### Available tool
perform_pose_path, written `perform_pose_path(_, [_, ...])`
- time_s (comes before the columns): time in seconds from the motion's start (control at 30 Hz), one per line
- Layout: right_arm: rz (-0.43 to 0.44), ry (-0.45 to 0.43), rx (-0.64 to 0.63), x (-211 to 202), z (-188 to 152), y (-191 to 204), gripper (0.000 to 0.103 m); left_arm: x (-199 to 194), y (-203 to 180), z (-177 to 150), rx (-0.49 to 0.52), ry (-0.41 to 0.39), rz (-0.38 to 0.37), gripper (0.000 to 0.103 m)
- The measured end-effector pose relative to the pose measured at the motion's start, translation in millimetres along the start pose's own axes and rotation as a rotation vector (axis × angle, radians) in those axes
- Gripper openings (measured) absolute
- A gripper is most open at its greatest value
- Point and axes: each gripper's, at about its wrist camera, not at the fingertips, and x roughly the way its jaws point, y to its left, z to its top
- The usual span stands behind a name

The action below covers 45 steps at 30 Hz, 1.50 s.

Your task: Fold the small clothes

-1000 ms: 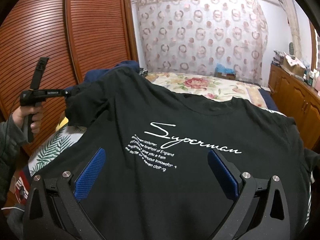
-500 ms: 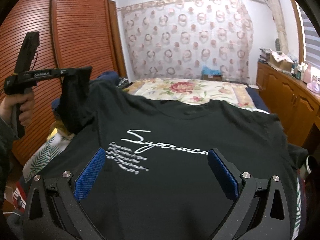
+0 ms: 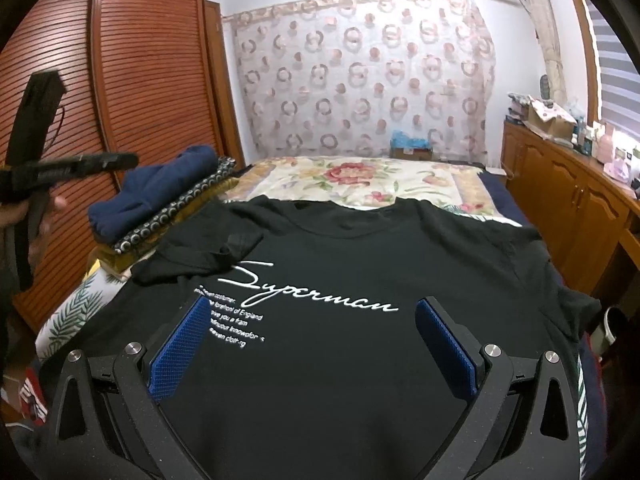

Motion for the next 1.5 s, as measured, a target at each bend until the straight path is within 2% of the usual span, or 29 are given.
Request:
perform_pose_path(0.17, [0.014, 0.026, -0.045, 11, 10, 5, 0.103, 22, 3, -26, -0.033, 0.061, -0.027, 0.042])
perform_pose_path(0.2, [0.013, 0.031, -0.050, 14, 13, 5, 0.103, 28, 2, -30, -0.037, 0.077, -0.038, 0.040])
perform_pose_path(0.23, [0.010, 0.034, -0.054, 16, 16, 5, 0.103, 36, 3, -35, -0.046, 0.103, -0.038, 0.034])
perform_pose_path(0.37, [0.017, 0.035, -0.060, 20, 22, 6, 0.103, 53, 0, -46, -0.037, 0.154, 0.021, 0.033])
perform_pose_path(0.5, [0.021, 0.049, -0.063, 23, 21, 7, 0.103, 63, 5, -53, -0.048, 0.183, 0.030, 0.033])
perform_pose_path(0.67, [0.033, 0.062, -0.048, 24, 14, 6, 0.103, 71, 6, -54, -0.040, 0.193, 0.027, 0.015])
perform_pose_path(0.73, [0.035, 0.065, -0.040, 24, 12, 4, 0.103, 69, 4, -55, -0.026, 0.183, 0.030, 0.004])
perform_pose_path(0.83, [0.034, 0.066, -0.036, 24, 11, 2, 0.103, 62, 0, -56, -0.001, 0.141, 0.031, 0.001])
perform_pose_path(1.0, [0.025, 0.065, -0.040, 24, 11, -1, 0.103, 30, -21, -57, 0.035, 0.068, -0.044, 0.001])
perform_pose_path(1.07, [0.016, 0.066, -0.036, 24, 11, -5, 0.103, 19, -32, -62, 0.045, 0.068, -0.083, 0.005])
perform_pose_path(1.13, [0.007, 0.066, -0.034, 24, 11, -9, 0.103, 10, -42, -68, 0.054, 0.072, -0.129, 0.013])
perform_pose_path(1.2, [0.000, 0.065, -0.037, 24, 12, -11, 0.103, 2, -49, -73, 0.065, 0.073, -0.150, 0.014])
perform_pose_path(1.27, [-0.004, 0.065, -0.043, 24, 13, -11, 0.103, -5, -52, -76, 0.063, 0.068, -0.149, 0.017])
perform_pose_path(1.4, [-0.006, 0.075, -0.071, 27, 18, -6, 0.103, -14, -47, -76, 0.030, 0.061, -0.150, 0.031])
perform_pose_path(1.43, [-0.001, 0.079, -0.077, 29, 19, -4, 0.103, -15, -45, -76, 0.025, 0.058, -0.140, 0.036])
perform_pose_path(1.5, [0.014, 0.085, -0.094, 33, 24, 2, 0.103, -15, -41, -76, 0.017, 0.061, -0.105, 0.039])
